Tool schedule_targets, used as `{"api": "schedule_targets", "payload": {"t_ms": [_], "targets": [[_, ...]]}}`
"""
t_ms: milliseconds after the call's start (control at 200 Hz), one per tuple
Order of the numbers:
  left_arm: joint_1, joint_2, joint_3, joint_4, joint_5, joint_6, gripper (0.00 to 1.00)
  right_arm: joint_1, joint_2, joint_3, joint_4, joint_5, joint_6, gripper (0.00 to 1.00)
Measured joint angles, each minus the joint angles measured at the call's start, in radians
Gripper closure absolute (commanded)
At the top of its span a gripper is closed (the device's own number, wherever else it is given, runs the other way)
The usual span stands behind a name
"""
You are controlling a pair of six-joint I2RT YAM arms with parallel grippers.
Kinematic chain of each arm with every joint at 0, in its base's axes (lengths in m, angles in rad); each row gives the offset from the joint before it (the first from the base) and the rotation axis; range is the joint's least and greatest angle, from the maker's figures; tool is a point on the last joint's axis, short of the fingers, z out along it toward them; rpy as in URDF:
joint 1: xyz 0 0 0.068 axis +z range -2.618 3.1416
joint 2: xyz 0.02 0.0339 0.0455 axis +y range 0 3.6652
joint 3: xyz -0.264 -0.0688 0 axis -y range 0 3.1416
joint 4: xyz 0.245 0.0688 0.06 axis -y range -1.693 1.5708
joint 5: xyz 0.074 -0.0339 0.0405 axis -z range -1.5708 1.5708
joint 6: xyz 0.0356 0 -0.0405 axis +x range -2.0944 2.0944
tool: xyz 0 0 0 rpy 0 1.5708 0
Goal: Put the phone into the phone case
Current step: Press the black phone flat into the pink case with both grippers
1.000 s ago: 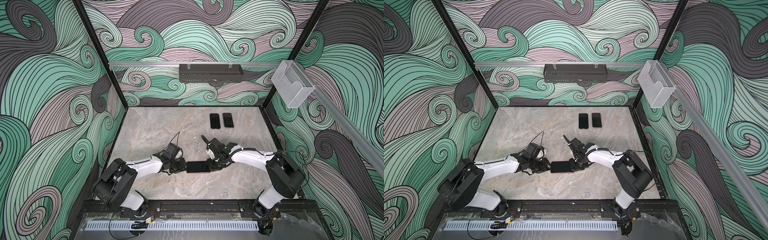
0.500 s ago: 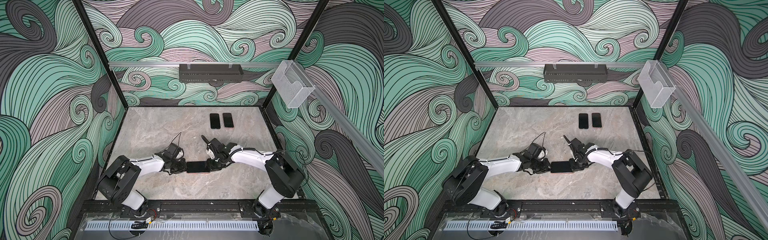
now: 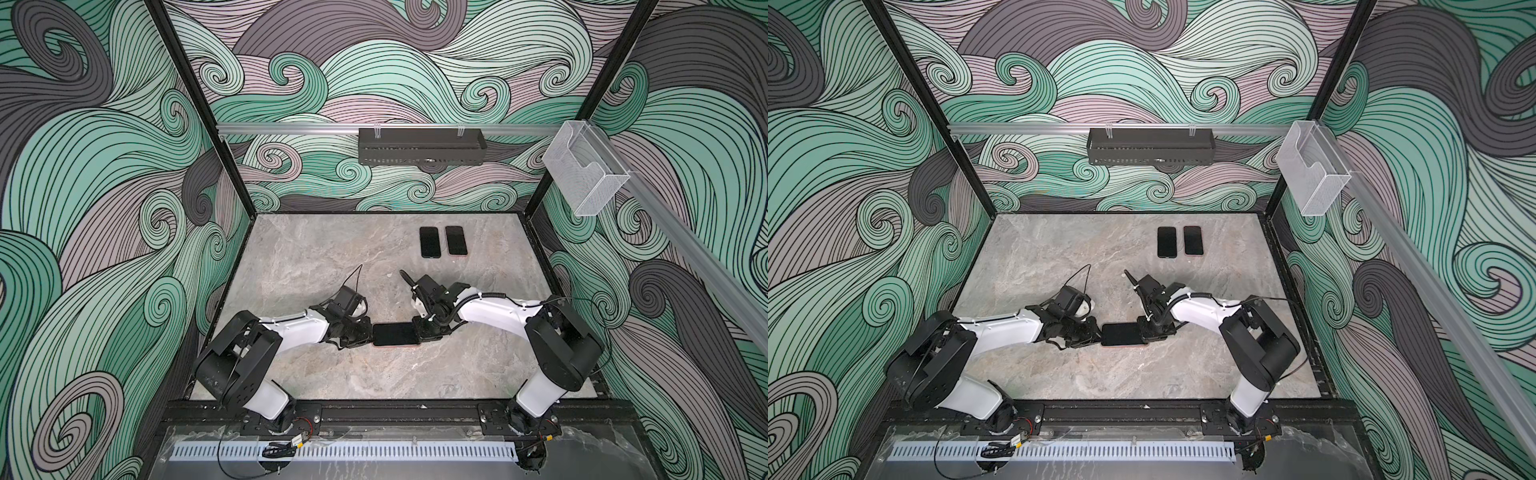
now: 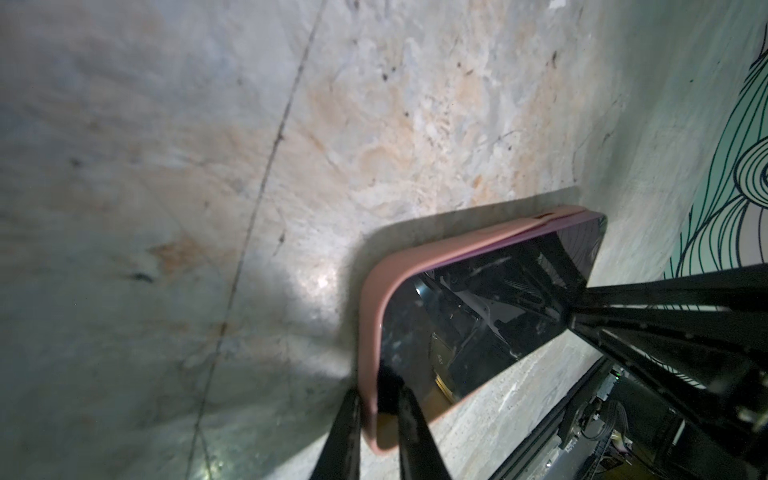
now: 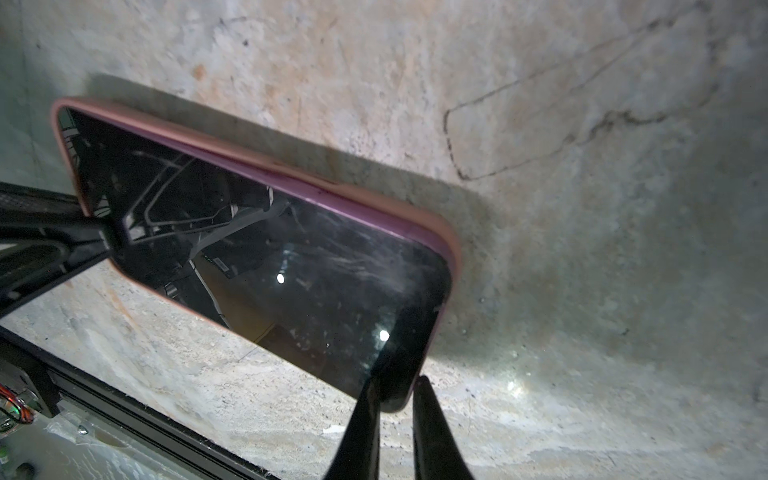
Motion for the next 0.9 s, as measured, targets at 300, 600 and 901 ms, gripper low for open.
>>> {"api": "schedule_targets", "payload": {"t_ms": [300,600,901], "targets": [[0.000,0.000,0.000,0.000,-0.001,0.000,0.83,0.023,0.026,0.039,-0.044,0.039,-0.001,0.85],[0.000,-0.002,0.000,-0.001,-0.002,-0.002,0.83,0.038,0.043,0.059,-0.071,0.066,-0.001,0.85],[0.000,-0.003,0.000,-0.002,-0.004,-0.003,0.83,0.049,0.056,0.074,-0.089,0.089,-0.001,0.85]]}}
